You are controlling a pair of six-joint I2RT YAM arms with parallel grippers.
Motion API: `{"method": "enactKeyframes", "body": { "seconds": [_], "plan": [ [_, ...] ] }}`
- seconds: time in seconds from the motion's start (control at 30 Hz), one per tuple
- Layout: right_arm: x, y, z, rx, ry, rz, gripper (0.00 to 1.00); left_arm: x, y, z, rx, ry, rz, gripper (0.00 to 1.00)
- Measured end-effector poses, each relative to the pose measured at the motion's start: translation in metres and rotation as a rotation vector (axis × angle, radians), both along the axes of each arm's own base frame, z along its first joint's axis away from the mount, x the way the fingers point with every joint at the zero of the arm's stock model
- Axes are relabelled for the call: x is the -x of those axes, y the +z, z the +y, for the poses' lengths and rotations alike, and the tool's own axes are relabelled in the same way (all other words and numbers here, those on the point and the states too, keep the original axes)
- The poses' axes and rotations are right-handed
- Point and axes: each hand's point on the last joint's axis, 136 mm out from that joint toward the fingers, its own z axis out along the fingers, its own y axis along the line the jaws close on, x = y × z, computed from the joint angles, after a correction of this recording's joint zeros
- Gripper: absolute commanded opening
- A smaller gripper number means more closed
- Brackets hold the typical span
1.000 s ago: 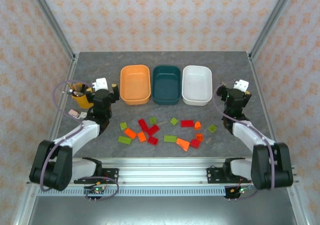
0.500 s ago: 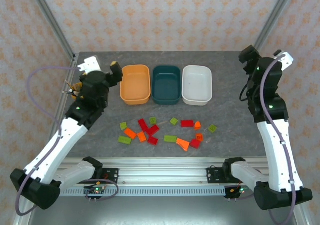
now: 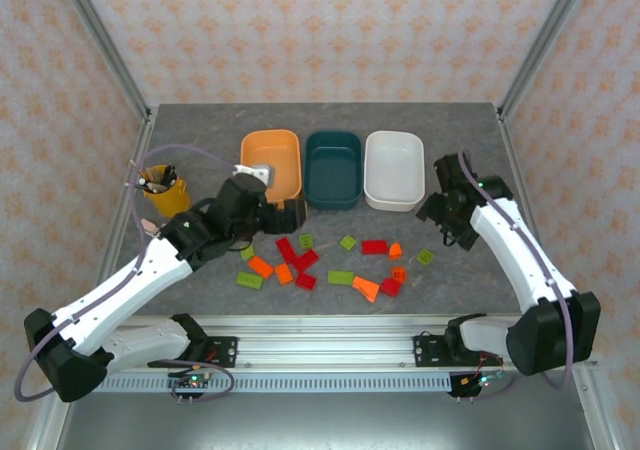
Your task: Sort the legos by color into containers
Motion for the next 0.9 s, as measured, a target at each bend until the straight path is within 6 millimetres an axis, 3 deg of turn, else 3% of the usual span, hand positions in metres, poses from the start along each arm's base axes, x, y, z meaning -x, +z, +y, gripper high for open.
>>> {"method": "enactKeyframes", "body": {
  "seconds": [0.13, 0.27, 0.53, 0.7, 0.9],
  "plan": [
    [0.018, -0.049, 0.01, -0.052, -0.009, 0.144, 0.81, 0.024, -0.023, -0.022, -0.007, -0.079, 0.048, 1.0],
    [0.019, -0.08, 0.016, -0.072, -0.017, 0.222, 0.77, 0.036, -0.034, -0.043, -0.004, -0.13, 0.074, 1.0],
    [0.007, -0.109, 0.021, -0.097, -0.014, 0.241, 0.62, 0.045, -0.037, -0.069, 0.026, -0.193, 0.077, 1.0],
    [0.005, -0.118, 0.018, -0.105, -0.028, 0.244, 0.55, 0.044, -0.035, -0.071, 0.035, -0.193, 0.073, 1.0],
    [0.007, -0.124, 0.016, -0.11, -0.03, 0.24, 0.36, 0.045, -0.036, -0.072, 0.035, -0.196, 0.076, 0.99]
  ]
}}
